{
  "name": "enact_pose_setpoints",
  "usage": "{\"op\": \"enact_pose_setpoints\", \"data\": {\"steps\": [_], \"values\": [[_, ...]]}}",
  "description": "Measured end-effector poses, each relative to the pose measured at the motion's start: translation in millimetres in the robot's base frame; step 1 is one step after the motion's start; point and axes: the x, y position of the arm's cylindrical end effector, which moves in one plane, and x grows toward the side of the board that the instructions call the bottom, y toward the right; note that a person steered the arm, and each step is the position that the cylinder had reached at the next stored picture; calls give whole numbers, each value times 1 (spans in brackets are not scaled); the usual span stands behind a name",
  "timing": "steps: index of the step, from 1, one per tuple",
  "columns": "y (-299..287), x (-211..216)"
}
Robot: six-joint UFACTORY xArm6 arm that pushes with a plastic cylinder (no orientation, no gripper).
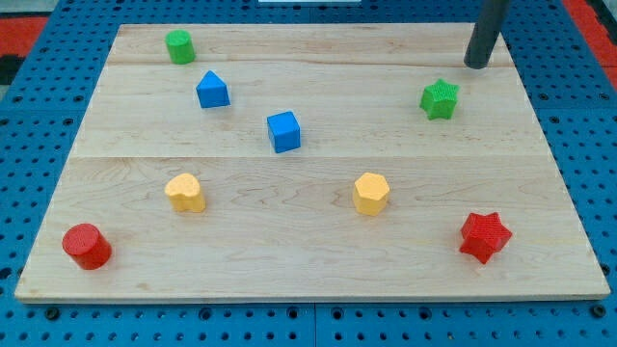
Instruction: Move the green star slightly down
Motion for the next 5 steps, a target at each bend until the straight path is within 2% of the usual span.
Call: {"op": "enact_pose_setpoints", "data": {"steps": [1,3,4,5], "values": [[0,23],[-17,123],[-63,134],[-53,133]]}}
